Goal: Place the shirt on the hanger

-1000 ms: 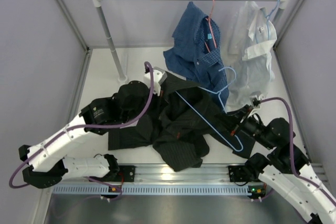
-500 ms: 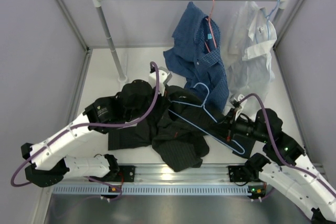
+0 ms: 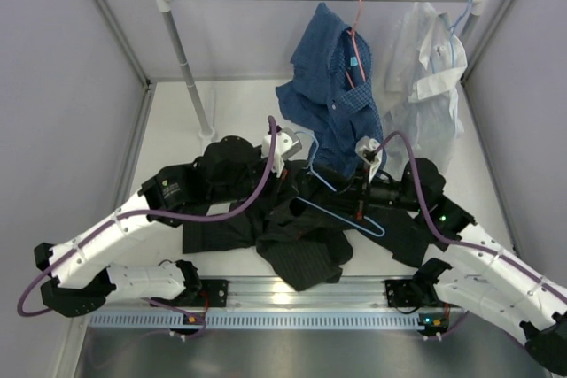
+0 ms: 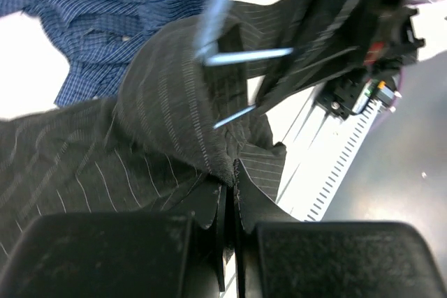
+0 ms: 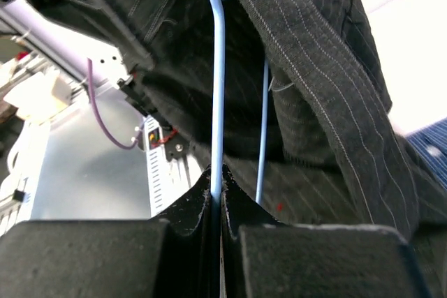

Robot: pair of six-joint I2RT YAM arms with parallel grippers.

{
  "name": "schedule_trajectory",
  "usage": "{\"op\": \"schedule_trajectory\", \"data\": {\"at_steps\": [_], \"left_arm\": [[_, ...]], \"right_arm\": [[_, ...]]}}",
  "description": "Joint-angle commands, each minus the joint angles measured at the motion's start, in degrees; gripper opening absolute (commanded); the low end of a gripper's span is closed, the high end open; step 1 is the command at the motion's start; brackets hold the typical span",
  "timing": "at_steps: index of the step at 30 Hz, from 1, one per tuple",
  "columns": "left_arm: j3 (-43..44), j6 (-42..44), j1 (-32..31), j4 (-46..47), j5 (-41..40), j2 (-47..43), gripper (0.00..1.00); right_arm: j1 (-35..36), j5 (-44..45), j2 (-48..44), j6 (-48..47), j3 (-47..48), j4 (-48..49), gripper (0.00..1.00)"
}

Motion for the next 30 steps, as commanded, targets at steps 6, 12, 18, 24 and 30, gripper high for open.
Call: {"op": "schedule_trajectory", "data": {"at_steps": [6, 12, 18, 24, 30], "left_arm": [[2.5, 1.0, -0.1, -0.1, -9.0, -5.8, 0.00], [2.7, 1.4, -0.1, -1.5, -11.0, -4.4, 0.00], [6.2, 1.7, -0.2, -1.4, -4.8, -0.4, 0.00], [6.9, 3.3, -0.5, -1.5, -2.4, -1.7, 0.00], [4.9, 4.1, -0.5, -1.6, 0.8, -3.2, 0.04]], "right_arm": [[6.2, 1.6, 2.8, 1.8, 2.3, 19.5, 0.00], [8.1, 10.3, 0.2, 3.3, -0.6, 25.4, 0.00], [10.2, 10.8, 3.3, 4.5, 0.1, 27.7, 0.00], [11.8, 13.0, 4.0, 3.7, -2.0, 28.2, 0.00], [12.9, 13.7, 5.5, 3.5, -1.4, 28.5, 0.00]]}}
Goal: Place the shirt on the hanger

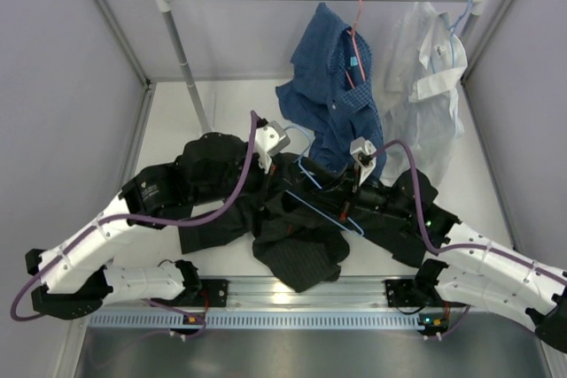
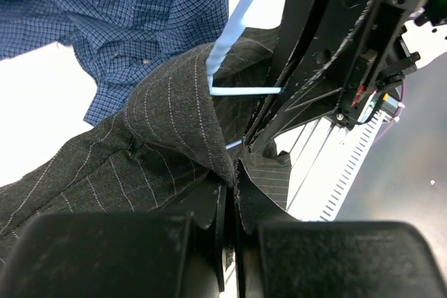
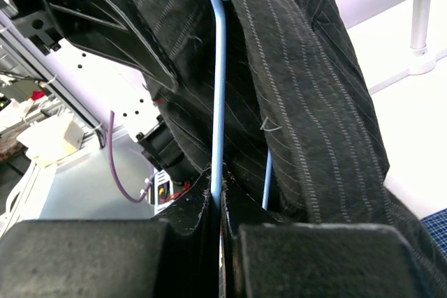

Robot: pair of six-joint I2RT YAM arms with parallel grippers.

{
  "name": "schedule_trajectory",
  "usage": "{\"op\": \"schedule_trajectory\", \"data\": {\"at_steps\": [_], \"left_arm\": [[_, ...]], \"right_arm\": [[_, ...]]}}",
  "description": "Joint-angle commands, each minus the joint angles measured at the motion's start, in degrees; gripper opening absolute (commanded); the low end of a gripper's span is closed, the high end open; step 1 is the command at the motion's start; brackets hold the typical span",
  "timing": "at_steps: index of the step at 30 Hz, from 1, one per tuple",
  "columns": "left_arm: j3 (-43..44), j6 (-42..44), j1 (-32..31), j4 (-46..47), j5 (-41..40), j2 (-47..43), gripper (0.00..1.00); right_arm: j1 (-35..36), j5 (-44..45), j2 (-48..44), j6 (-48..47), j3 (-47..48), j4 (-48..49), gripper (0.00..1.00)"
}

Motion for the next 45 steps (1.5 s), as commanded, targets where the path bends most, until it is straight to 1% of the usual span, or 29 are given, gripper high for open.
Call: {"op": "schedule_trajectory", "data": {"at_steps": [1, 4, 5, 6, 8, 9, 10, 12, 13, 14, 16, 17, 18, 19, 20, 21, 24, 26, 27, 29, 30, 32, 33, 35, 36, 39, 45], "left_arm": [[0.0, 0.9, -0.3, 0.8, 1.0, -1.8, 0.06], [-0.3, 1.2, -0.3, 0.6, -2.7, -2.5, 0.22], [-0.1, 1.2, -0.3, 0.7, -3.4, -2.8, 0.37], [0.3, 1.5, -0.3, 0.7, -4.9, -3.0, 0.44], [0.7, 2.1, -0.3, 0.8, -6.1, -4.0, 0.62], [1.3, 3.0, -0.3, 0.9, -6.4, -4.4, 0.96], [1.7, 3.6, -0.3, 0.8, -6.6, -4.9, 0.98], [2.6, 5.0, -0.3, 0.8, -8.2, -5.1, 0.98], [3.7, 5.3, -0.3, 0.8, -12.0, -5.2, 0.98], [4.2, 6.0, -0.3, 1.6, -14.1, -5.3, 0.98], [2.8, 11.4, -0.3, 4.3, -17.2, -6.2, 0.98], [1.2, 14.4, -0.3, 10.0, -18.6, -8.1, 0.98], [-0.5, 19.6, -0.3, 13.2, -18.5, -9.3, 0.98], [-3.0, 22.3, -0.3, 15.5, -17.4, -10.5, 0.98], [-3.0, 24.7, -0.2, 16.7, -13.0, -10.4, 0.98], [-2.7, 29.8, -0.2, 15.9, -10.0, -10.1, 0.98], [-2.5, 37.4, -0.1, 13.7, -0.8, -8.0, 0.98], [-1.3, 38.6, 0.7, 12.1, 6.0, -6.4, 0.98], [-0.7, 39.1, 1.0, 11.2, 10.7, -6.0, 0.98], [0.5, 38.6, 1.9, 10.1, 13.9, -4.6, 0.98], [0.9, 38.4, 2.7, 8.6, 17.8, -3.8, 0.98], [1.2, 38.3, 3.4, 7.6, 19.7, -2.9, 0.96], [1.0, 38.4, 3.8, 7.2, 20.2, -2.5, 0.92], [0.8, 38.4, 4.8, 6.5, 22.0, -1.6, 0.89], [0.7, 38.4, 5.3, 6.2, 23.0, -1.4, 0.83], [0.8, 38.2, 6.8, 5.4, 26.2, -0.4, 0.77], [-0.1, 38.2, 7.9, 4.2, 29.5, -1.2, 0.76]], "right_arm": [[1.4, 1.9, -0.1, -0.8, 1.0, 7.9, 0.00], [1.7, 2.9, -0.7, -0.8, 0.4, 9.0, 0.00], [1.7, 3.1, -0.9, -0.6, 0.1, 10.3, 0.00], [1.8, 3.5, -1.3, -0.4, -0.7, 11.1, 0.00], [1.8, 4.0, -2.0, 0.3, -1.8, 13.3, 0.00], [1.8, 4.3, -2.5, 0.4, -2.7, 14.1, 0.00], [1.8, 4.5, -2.8, 0.6, -3.2, 14.7, 0.00], [1.8, 5.2, -3.6, 1.2, -4.5, 16.2, 0.00], [1.8, 5.4, -3.8, 1.3, -4.7, 16.3, 0.00], [1.8, 5.5, -3.9, 1.1, -4.9, 16.2, 0.00], [1.8, 5.8, -4.5, 1.1, -5.5, 15.6, 0.00], [1.8, 5.9, -4.7, 1.2, -5.7, 15.3, 0.00], [1.8, 6.0, -5.4, 1.2, -6.1, 15.1, 0.00], [1.8, 6.0, -5.6, 1.3, -6.2, 14.2, 0.00], [1.8, 6.0, -5.9, 1.2, -6.3, 13.6, 0.00], [1.8, 5.7, -6.4, 1.3, -6.3, 13.1, 0.00], [1.8, 4.8, -7.6, 1.4, -5.7, 10.2, 0.00], [1.8, 4.4, -8.2, 1.0, -5.1, 7.4, 0.00], [1.8, 4.1, -8.9, 0.7, -5.0, 6.6, 0.00], [1.8, 3.8, -10.1, 0.0, -4.6, 4.0, 0.00], [1.8, 3.2, -10.4, -0.5, -4.4, 3.3, 0.00], [1.9, 2.5, -11.3, -0.9, -4.2, 1.5, 0.00], [1.8, 1.6, -11.6, -1.0, -4.1, 1.0, 0.00], [1.8, 0.2, -12.1, -1.1, -3.8, 0.6, 0.00], [1.9, -1.3, -12.6, -1.0, -3.9, 0.4, 0.00], [1.9, -2.7, -13.4, -1.0, -4.0, 0.1, 0.00], [1.9, -4.5, -15.6, -1.2, -4.4, -1.3, 0.00]]}}
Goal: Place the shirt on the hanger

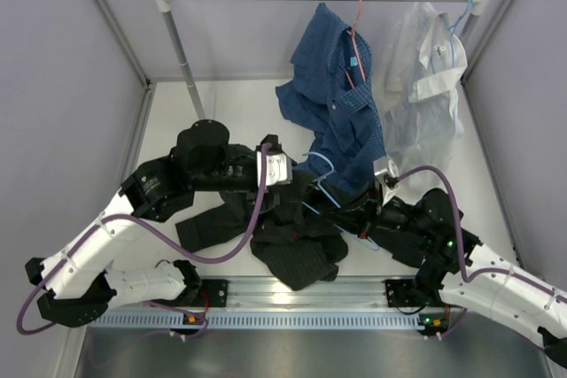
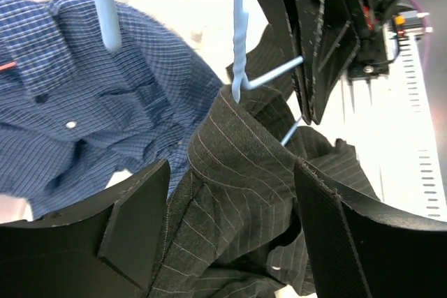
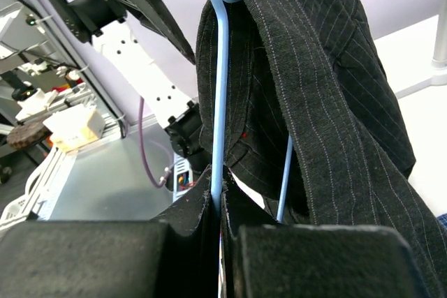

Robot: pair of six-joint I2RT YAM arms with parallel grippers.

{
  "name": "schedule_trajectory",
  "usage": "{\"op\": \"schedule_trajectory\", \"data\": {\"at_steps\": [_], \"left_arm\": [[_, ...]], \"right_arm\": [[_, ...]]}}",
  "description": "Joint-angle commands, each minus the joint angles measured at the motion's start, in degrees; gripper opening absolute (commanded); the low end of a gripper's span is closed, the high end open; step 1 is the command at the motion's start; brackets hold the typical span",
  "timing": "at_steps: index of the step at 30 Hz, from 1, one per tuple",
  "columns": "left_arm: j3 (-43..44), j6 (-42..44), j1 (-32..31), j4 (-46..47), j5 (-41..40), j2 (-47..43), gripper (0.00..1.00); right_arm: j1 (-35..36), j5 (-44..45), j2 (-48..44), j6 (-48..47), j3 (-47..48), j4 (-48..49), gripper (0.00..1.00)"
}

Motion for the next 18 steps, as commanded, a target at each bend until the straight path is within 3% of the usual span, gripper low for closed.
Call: {"op": "schedule_trajectory", "data": {"at_steps": [1, 7, 11, 16, 18], "left_arm": [[0.9, 0.8, 0.5, -0.6, 5.3, -0.9, 0.75], [1.3, -1.6, 0.6, -0.6, 11.5, 0.4, 0.70], [0.8, -2.0, 0.6, -0.6, 13.8, 0.5, 0.58], [0.7, -2.3, 0.7, -0.6, 15.8, 1.1, 0.33], [0.5, -2.5, 0.9, -0.6, 16.3, 1.2, 0.32]], "right_arm": [[0.7, -2.9, -1.5, -1.5, 2.4, 1.4, 0.00], [0.8, -6.4, -1.5, -0.9, 2.2, 2.4, 0.00], [1.0, -8.8, -2.3, -1.3, 2.2, 2.4, 0.00], [1.2, -11.2, -2.8, -1.7, 2.4, 2.3, 0.00], [1.3, -11.6, -3.0, -1.9, 2.5, 2.1, 0.00]]}}
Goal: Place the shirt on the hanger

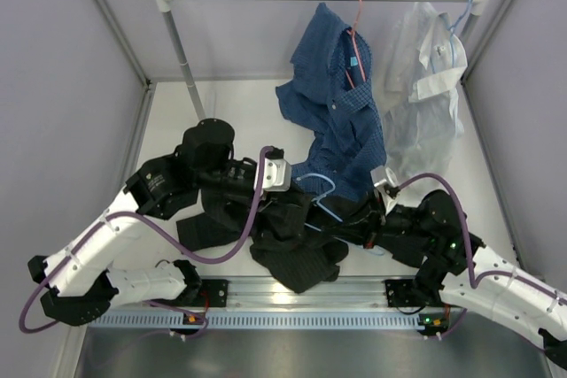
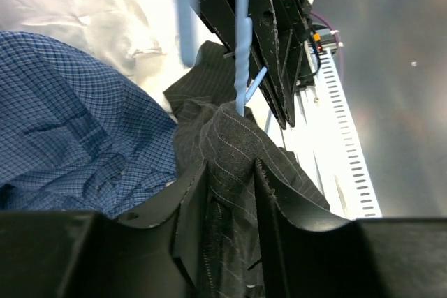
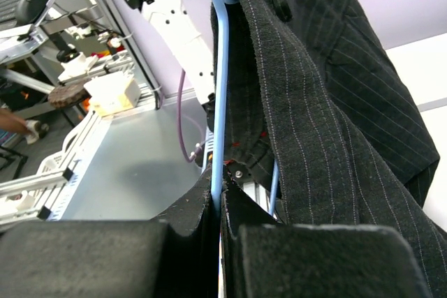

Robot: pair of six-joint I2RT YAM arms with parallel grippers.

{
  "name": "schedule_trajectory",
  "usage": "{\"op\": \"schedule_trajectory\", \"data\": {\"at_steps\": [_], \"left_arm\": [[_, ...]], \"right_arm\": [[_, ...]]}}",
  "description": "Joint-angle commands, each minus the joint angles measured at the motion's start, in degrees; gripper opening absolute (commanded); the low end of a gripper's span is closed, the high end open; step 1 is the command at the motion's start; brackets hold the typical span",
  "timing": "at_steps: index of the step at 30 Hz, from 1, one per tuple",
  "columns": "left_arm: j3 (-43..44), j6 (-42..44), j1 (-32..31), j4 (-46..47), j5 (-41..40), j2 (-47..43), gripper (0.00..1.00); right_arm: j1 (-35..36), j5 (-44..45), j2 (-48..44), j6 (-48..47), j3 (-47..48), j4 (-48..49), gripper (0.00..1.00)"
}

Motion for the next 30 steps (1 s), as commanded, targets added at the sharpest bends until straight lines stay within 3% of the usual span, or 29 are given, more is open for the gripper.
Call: {"op": "schedule_trajectory", "data": {"at_steps": [1, 9, 10, 11, 12, 14, 16, 18, 21, 22, 27, 28, 30], "left_arm": [[0.5, -0.3, 0.3, 0.7, 4.0, 0.4, 0.38], [0.2, -0.6, 0.4, -0.3, 7.4, 0.7, 0.40], [0.3, -0.6, 0.4, -0.5, 7.7, 0.7, 0.36], [0.3, -0.5, 0.4, -0.7, 7.8, 0.6, 0.22], [0.3, -0.6, 0.4, -0.7, 8.1, 0.6, 0.21], [0.3, -0.7, 0.4, -0.8, 9.0, 0.7, 0.24], [0.7, -0.7, 0.4, -1.4, 10.7, 1.2, 0.34], [0.9, -0.7, 0.4, -1.8, 11.0, 1.9, 0.34], [0.5, -0.5, 0.4, -2.5, 10.9, 2.4, 0.15], [0.4, -0.4, 0.4, -2.5, 11.5, 2.4, 0.01], [0.1, 0.5, 0.4, -2.6, 10.5, 1.2, 0.00], [-0.1, 0.8, 0.4, -2.5, 9.3, 0.6, 0.00], [-0.9, 1.5, 0.4, -2.5, 4.5, -1.1, 0.00]], "right_arm": [[1.1, -2.3, -1.2, -1.6, 2.5, 3.2, 0.00], [1.3, -3.0, -1.6, -2.2, 2.9, 2.8, 0.00], [1.3, -3.0, -1.6, -2.6, 3.0, 2.7, 0.00], [1.3, -3.0, -1.7, -2.6, 3.2, 2.2, 0.00], [1.3, -3.1, -1.7, -2.7, 3.3, 2.2, 0.00], [1.3, -3.3, -1.7, -3.0, 3.4, 2.2, 0.00], [1.4, -3.5, -1.6, -3.3, 3.7, 2.2, 0.00], [1.4, -3.6, -1.4, -3.5, 4.1, 1.8, 0.00], [1.5, -3.8, -1.2, -3.7, 4.7, 1.5, 0.00], [1.4, -3.8, -1.2, -4.0, 4.7, 1.5, 0.00], [1.4, -2.1, -1.6, -5.5, 5.1, 0.0, 0.00], [1.5, -1.4, -1.9, -5.9, 4.8, -1.1, 0.02], [1.4, 2.7, -3.1, -6.3, 4.4, -2.8, 0.38]]}}
